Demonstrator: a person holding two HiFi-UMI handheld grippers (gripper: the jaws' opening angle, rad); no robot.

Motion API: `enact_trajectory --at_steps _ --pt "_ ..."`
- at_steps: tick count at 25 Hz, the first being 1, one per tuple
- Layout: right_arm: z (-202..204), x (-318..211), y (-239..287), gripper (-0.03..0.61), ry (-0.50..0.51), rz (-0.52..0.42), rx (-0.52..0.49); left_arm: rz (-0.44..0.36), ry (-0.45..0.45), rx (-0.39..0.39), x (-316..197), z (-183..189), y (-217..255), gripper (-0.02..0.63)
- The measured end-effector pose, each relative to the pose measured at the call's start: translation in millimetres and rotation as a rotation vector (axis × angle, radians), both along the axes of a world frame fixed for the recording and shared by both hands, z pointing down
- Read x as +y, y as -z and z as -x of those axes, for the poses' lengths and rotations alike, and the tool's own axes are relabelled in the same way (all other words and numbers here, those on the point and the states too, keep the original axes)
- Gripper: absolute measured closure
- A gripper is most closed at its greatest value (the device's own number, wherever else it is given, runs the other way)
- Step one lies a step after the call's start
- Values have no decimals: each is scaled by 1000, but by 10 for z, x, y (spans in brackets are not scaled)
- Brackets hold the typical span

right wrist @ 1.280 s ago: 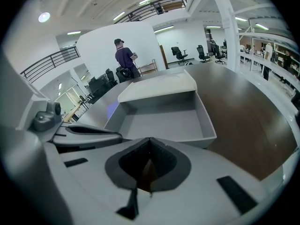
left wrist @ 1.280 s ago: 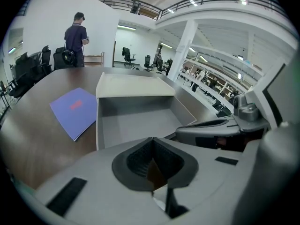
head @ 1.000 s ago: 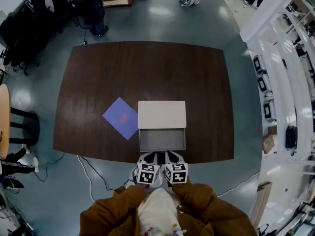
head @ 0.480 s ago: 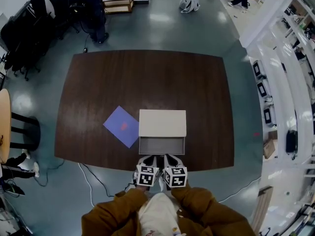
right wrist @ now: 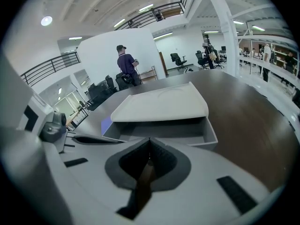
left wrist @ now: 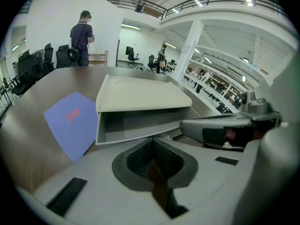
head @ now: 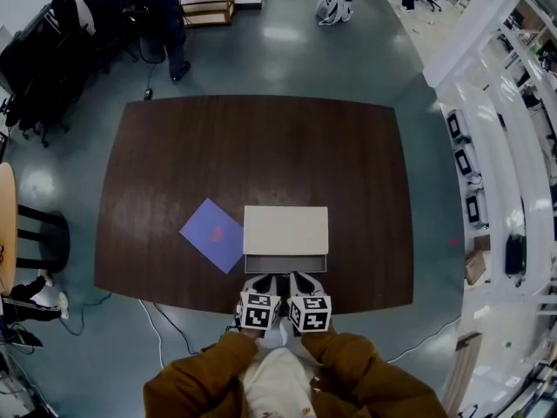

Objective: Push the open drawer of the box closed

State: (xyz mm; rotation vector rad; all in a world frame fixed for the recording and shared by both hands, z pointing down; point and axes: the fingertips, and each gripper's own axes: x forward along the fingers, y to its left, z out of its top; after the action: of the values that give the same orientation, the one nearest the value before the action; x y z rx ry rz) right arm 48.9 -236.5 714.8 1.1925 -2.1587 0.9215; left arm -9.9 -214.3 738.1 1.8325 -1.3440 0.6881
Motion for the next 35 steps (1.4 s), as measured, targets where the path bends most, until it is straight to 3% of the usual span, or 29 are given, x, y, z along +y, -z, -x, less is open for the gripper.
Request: enact_trajectory --at_steps 21,35 --pt "145 -536 -17 574 6 -36 0 16 39 4 -561 207 -70 607" --pt "-7 -380 73 574 -5 -57 9 -29 -44 -9 -347 128 111 607"
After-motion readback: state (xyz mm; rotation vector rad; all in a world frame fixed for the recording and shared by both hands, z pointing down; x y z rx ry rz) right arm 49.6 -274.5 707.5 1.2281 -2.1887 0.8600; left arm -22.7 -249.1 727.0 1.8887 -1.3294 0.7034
